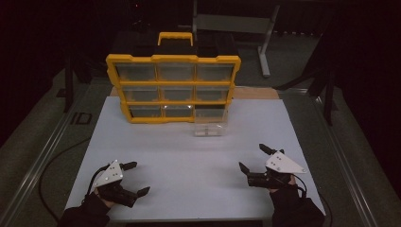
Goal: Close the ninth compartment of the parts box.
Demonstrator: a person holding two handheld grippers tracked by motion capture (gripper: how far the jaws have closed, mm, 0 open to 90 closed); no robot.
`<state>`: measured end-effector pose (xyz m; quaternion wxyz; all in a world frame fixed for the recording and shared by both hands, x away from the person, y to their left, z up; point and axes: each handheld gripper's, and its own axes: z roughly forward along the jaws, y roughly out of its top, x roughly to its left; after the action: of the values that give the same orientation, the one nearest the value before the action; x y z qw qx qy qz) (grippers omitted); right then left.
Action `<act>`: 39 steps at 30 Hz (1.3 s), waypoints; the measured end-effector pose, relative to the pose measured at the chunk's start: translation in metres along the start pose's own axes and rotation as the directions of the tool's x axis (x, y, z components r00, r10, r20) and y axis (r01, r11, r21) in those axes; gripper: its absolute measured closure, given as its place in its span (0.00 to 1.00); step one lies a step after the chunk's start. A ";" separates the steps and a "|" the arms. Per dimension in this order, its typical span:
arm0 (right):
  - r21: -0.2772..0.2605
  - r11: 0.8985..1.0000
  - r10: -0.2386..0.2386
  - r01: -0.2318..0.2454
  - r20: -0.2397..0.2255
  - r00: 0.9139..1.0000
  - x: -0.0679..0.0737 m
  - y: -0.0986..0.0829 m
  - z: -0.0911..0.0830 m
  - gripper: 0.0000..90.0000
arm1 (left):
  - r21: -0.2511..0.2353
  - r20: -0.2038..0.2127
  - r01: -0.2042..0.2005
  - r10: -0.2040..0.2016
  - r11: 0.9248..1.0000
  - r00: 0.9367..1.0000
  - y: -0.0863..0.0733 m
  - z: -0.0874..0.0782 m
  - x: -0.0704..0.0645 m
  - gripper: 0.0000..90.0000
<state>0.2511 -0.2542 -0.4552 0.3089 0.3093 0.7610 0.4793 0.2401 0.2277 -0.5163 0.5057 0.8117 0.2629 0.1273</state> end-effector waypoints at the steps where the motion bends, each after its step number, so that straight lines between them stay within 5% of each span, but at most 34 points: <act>1: -0.003 1.000 0.004 -0.004 0.000 1.000 0.000 0.002 0.000 0.09 | 0.001 0.000 -0.003 0.003 1.000 1.000 0.000 0.000 0.000 0.00; 18: -0.015 1.000 0.026 -0.026 -0.016 1.000 -0.006 0.028 0.017 0.09 | -0.001 0.004 -0.006 0.006 1.000 1.000 0.001 0.000 0.000 0.00; 39: 0.063 0.997 0.052 -0.050 -0.030 0.998 -0.002 0.016 0.061 0.09 | -0.004 0.006 -0.011 0.011 1.000 1.000 0.001 -0.001 -0.001 0.00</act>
<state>0.3015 -0.2170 -0.4614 0.2746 0.3302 0.7725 0.4678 0.2392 0.2279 -0.5151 0.5074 0.8126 0.2566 0.1281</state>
